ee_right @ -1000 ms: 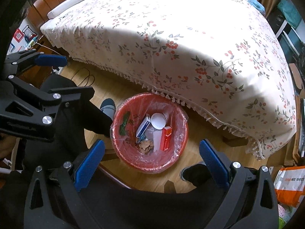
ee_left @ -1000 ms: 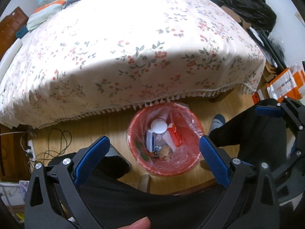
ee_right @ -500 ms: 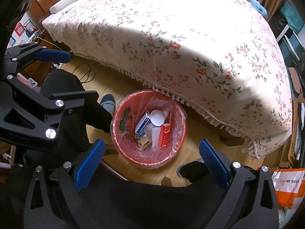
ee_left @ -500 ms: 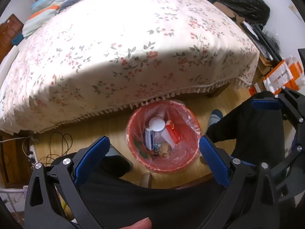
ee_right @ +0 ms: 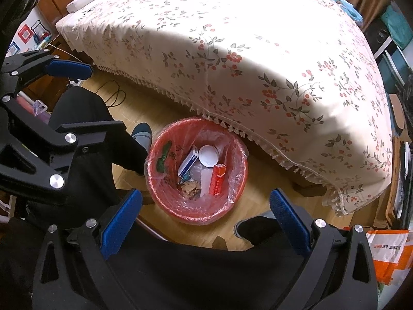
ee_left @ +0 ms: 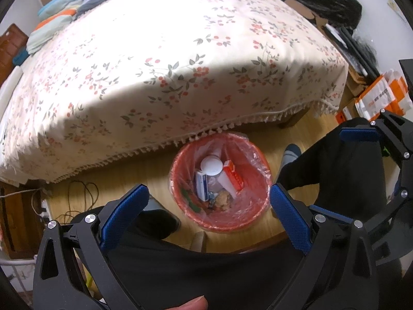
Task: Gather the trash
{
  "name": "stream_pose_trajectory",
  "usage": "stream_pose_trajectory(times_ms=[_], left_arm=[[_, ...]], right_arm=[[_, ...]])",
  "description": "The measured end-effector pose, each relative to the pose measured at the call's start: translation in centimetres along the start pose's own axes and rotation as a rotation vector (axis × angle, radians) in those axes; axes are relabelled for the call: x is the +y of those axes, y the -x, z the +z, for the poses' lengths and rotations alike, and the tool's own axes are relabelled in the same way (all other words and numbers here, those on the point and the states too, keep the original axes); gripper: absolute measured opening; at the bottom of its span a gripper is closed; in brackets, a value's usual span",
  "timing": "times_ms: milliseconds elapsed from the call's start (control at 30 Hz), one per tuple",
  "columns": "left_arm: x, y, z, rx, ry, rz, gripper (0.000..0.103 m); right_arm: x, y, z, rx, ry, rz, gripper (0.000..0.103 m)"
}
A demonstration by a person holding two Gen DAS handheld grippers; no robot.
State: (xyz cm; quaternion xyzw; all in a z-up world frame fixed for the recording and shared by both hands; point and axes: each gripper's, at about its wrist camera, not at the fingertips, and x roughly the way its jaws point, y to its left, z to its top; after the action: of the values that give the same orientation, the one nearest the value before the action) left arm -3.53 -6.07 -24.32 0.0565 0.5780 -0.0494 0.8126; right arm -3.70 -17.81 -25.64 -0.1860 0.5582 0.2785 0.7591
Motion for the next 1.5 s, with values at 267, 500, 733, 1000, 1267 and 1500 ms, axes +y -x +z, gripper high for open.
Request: stream_pose_trajectory(times_ms=[267, 500, 733, 1000, 1267, 1500], left_arm=[[-0.3, -0.4, 0.1, 0.012, -0.014, 0.008, 0.097], [-0.5, -0.6, 0.0, 0.017, -0.02, 0.005, 0.097], [-0.7, -0.8, 0.0, 0.023, -0.02, 0.004, 0.097], [-0.7, -0.9, 0.1, 0.026, -0.019, -0.005, 0.097], [-0.9, -1.1, 0.2, 0.028, -0.024, -0.008, 0.097], [-1.0, -1.3, 0.3, 0.032, -0.025, -0.01, 0.097]], right_arm=[[-0.2, -0.2, -0.1, 0.004, 0.0, -0.009, 0.098], [-0.5, -0.4, -0.2, 0.008, -0.007, -0.011, 0.098], [-0.6, -0.3, -0.2, 0.009, -0.007, -0.012, 0.098], [-0.6, -0.4, -0.2, 0.01, -0.007, -0.011, 0.098], [-0.7, -0.5, -0.2, 0.012, -0.01, -0.01, 0.098], [-0.9, -0.6, -0.4, 0.014, -0.012, -0.01, 0.098]])
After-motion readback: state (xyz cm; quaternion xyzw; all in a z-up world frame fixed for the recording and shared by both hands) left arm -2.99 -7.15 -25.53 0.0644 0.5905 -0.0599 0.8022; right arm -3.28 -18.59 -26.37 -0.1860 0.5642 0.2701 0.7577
